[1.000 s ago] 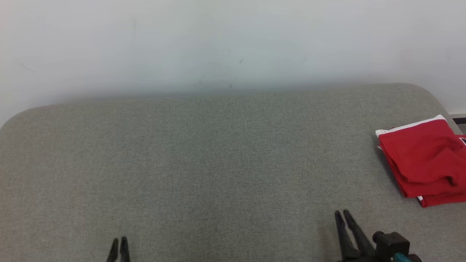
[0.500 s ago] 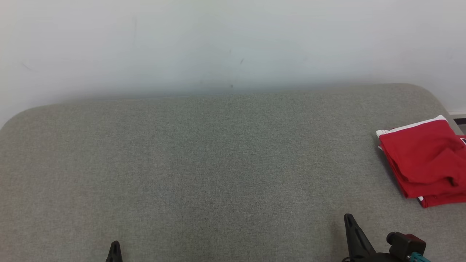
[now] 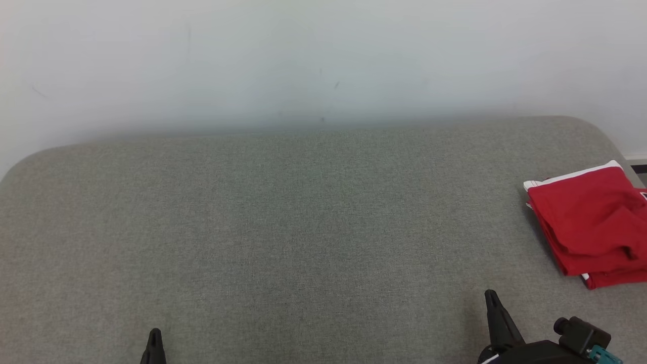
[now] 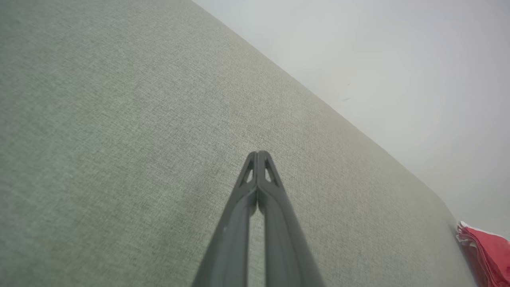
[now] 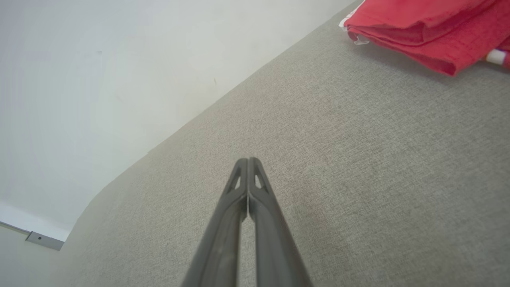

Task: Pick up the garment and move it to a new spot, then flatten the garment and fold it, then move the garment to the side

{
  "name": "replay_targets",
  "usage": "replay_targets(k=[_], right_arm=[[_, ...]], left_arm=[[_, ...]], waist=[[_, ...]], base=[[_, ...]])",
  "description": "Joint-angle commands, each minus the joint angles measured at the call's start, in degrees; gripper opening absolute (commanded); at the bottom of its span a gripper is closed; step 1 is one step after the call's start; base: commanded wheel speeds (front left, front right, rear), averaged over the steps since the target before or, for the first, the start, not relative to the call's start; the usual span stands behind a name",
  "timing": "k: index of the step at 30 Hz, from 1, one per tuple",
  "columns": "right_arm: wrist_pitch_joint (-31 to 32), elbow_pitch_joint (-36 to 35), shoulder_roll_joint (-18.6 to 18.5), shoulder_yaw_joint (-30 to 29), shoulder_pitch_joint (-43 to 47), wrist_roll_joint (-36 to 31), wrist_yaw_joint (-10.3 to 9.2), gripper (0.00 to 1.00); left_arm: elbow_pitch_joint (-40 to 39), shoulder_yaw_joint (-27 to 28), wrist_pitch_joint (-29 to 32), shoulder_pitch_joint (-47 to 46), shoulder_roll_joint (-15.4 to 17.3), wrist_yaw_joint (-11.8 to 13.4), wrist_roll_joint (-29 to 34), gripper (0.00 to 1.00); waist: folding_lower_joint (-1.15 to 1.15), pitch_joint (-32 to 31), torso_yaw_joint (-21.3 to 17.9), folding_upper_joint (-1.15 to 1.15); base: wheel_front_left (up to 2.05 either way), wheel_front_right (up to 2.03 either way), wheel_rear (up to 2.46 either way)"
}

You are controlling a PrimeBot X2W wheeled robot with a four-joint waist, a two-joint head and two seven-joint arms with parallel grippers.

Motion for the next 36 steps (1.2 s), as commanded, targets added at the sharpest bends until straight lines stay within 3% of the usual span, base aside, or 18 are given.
replay_targets(k=[1, 36], right_arm=[[0.39, -0.93, 0.05, -0.24, -1.46, 2.51, -0.03, 0.0], [5.31, -1.52, 0.12, -1.93, -3.6, 27.92, -0.06, 0.0]], left_arm=[[-0.96, 0.42, 0.53, -1.62, 0.12, -0.31, -2.33, 0.0], [-1.45, 2.71, 6.89, -4.8, 0.16, -2.25, -25.33, 0.0]], waist=[[0.0, 0.0, 0.02, 0.0], [0.0, 0.05, 0.38, 0.0]], base=[[0.0, 0.0, 0.0], [0.0, 0.0, 0.0]])
